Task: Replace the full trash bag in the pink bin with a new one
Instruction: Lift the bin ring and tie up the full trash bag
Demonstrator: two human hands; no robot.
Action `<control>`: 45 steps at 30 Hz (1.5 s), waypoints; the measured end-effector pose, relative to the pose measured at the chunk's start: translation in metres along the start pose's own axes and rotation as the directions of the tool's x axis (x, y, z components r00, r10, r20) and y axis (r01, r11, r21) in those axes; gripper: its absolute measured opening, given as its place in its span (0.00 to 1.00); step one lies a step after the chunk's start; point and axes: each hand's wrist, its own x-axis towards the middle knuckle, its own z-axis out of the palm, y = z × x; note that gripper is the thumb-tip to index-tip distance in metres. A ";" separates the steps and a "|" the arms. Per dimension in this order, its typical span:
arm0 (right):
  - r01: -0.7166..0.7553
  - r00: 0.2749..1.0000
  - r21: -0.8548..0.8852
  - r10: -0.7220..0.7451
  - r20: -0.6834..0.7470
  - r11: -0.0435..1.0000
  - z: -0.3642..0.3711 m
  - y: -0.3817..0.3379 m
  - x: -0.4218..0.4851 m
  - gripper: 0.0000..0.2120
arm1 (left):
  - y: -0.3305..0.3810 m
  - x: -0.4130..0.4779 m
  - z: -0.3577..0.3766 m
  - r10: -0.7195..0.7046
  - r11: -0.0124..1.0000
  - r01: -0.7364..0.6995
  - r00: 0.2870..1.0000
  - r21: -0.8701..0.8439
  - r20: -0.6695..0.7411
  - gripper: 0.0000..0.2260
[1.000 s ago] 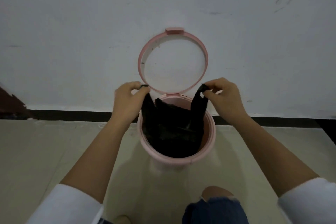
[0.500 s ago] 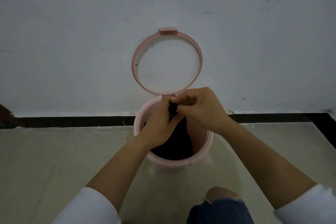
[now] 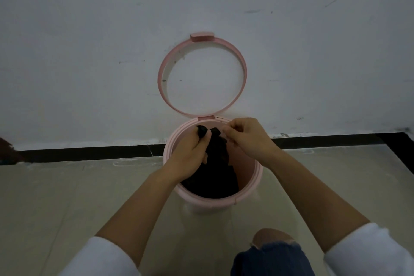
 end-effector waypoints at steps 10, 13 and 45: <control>0.040 0.998 0.030 -0.038 -0.058 0.999 0.011 0.002 0.002 0.13 | 0.002 0.000 -0.005 -0.110 0.981 0.112 0.994 -0.160 0.024 0.13; 0.112 0.987 0.004 -0.110 -0.116 0.994 0.007 -0.003 -0.005 0.11 | 0.001 0.002 -0.010 -0.204 0.904 0.191 0.979 -0.383 0.007 0.11; -0.191 0.898 0.559 0.374 -0.232 0.807 0.048 0.053 0.017 0.11 | -0.031 0.006 0.007 -0.058 0.998 0.056 0.901 -0.018 -0.431 0.08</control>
